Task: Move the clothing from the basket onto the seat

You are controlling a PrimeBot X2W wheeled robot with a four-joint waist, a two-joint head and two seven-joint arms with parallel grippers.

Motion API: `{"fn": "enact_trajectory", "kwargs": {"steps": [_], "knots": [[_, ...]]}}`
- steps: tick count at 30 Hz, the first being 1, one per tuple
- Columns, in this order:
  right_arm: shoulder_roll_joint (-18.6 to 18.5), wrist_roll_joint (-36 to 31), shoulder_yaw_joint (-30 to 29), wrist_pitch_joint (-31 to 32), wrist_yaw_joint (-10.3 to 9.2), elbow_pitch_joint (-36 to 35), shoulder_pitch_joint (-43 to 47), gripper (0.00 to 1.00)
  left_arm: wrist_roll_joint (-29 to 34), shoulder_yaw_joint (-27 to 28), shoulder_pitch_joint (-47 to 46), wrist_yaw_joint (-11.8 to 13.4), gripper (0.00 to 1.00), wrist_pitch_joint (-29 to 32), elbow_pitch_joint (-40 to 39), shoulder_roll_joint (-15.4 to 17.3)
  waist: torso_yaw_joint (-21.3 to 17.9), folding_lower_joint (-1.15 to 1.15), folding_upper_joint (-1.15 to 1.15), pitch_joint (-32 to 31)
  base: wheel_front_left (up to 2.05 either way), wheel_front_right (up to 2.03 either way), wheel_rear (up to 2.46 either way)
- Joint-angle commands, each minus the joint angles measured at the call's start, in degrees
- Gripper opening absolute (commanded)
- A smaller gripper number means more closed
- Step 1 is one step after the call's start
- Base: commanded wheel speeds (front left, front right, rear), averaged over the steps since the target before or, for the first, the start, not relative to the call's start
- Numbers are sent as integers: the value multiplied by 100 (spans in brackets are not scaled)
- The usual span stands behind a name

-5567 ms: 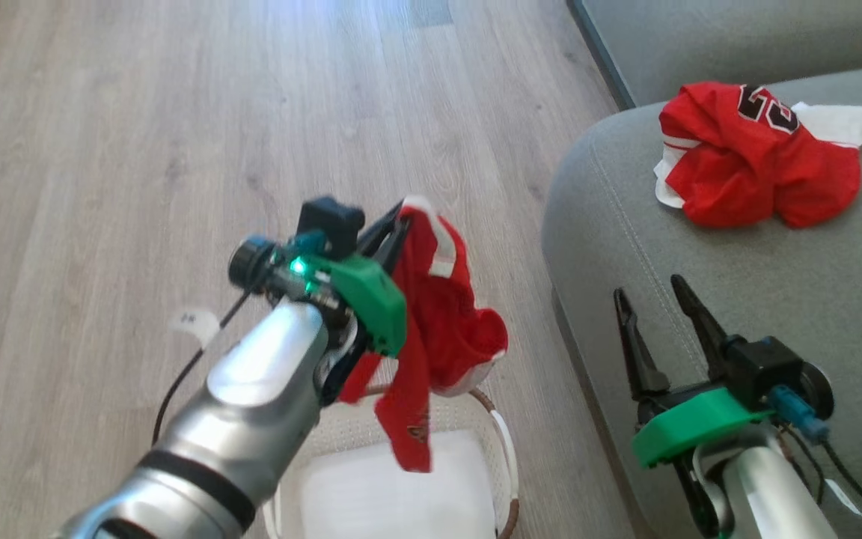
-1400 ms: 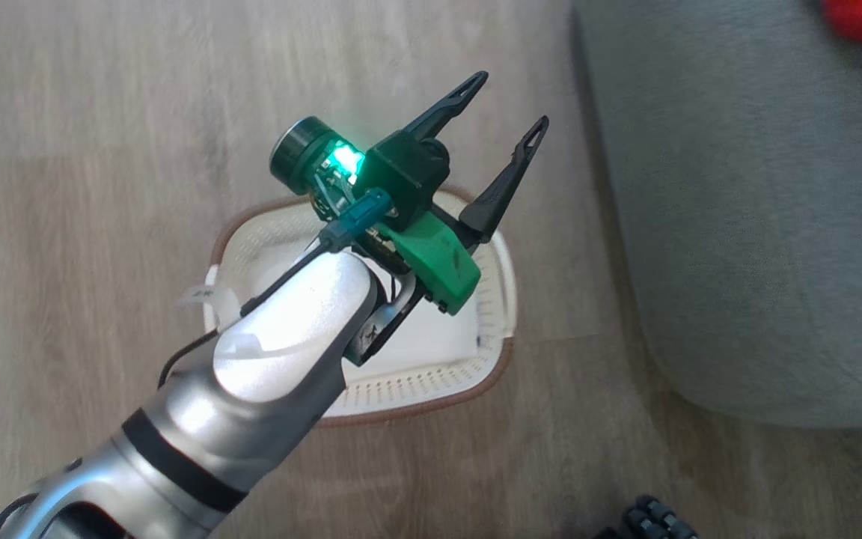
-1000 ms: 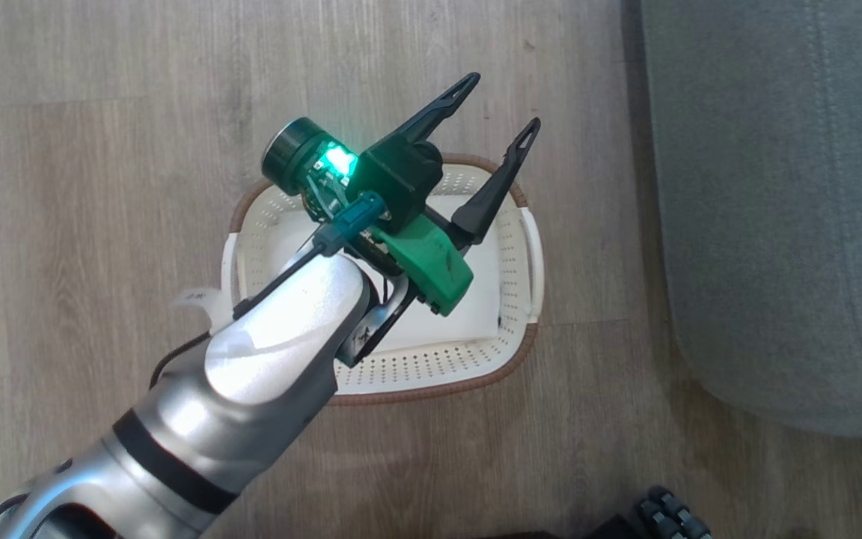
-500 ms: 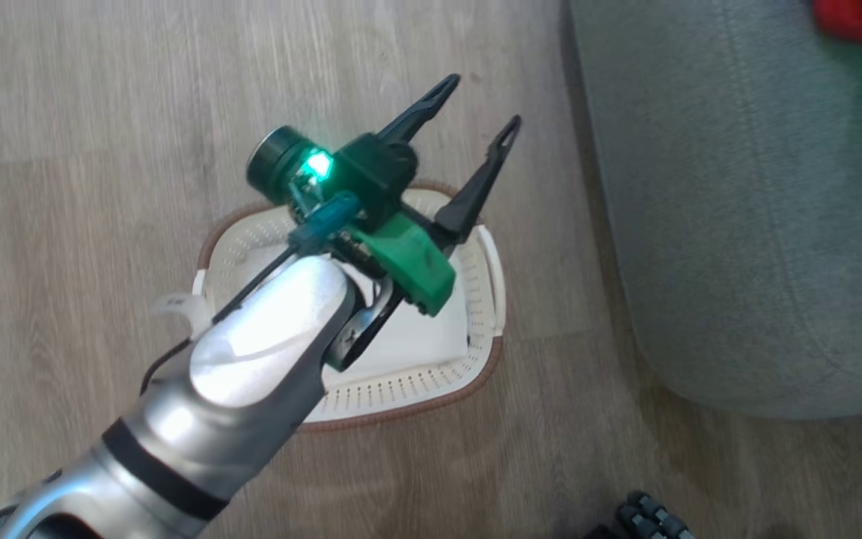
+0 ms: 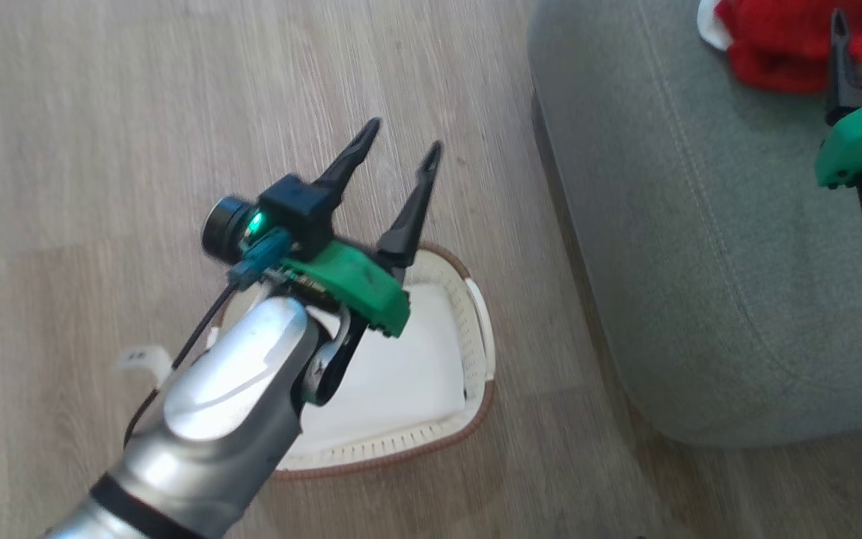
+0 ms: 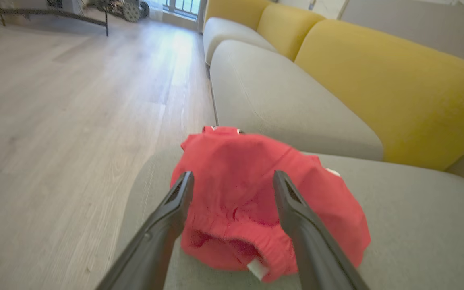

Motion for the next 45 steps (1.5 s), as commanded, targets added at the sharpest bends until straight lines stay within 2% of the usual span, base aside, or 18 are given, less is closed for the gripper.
{"fn": "enact_trajectory", "kwargs": {"steps": [1,6,9,24,30,37,45], "knots": [[-100,91,126,-53,-2,-252,64,100,-56,272,-6,73,100,-75,-134,120,64,0,0,-214,0,0,0],[-104,357,195,-53,-2,-649,350,100,-120,597,390,305,100,-124,-136,158,219,0,0,-609,0,0,0],[-40,307,135,-53,-2,-877,588,100,-78,721,624,328,100,-135,-240,187,325,0,0,-822,0,0,0],[672,276,68,-53,-2,-1992,1876,100,228,1786,2134,702,100,-139,-834,327,734,0,0,-1564,0,0,0],[1149,171,-33,-53,-2,-2731,2738,100,358,2318,2924,824,100,-140,-1117,448,807,0,0,-1831,0,0,0],[1398,205,-11,-53,-2,-3324,3590,100,587,2861,3708,902,100,-140,-1512,519,798,0,0,-1963,0,0,0],[1413,757,264,-53,-2,-3846,4266,100,715,3258,4336,750,100,-140,-1705,348,784,0,0,-2061,0,0,0]]}}
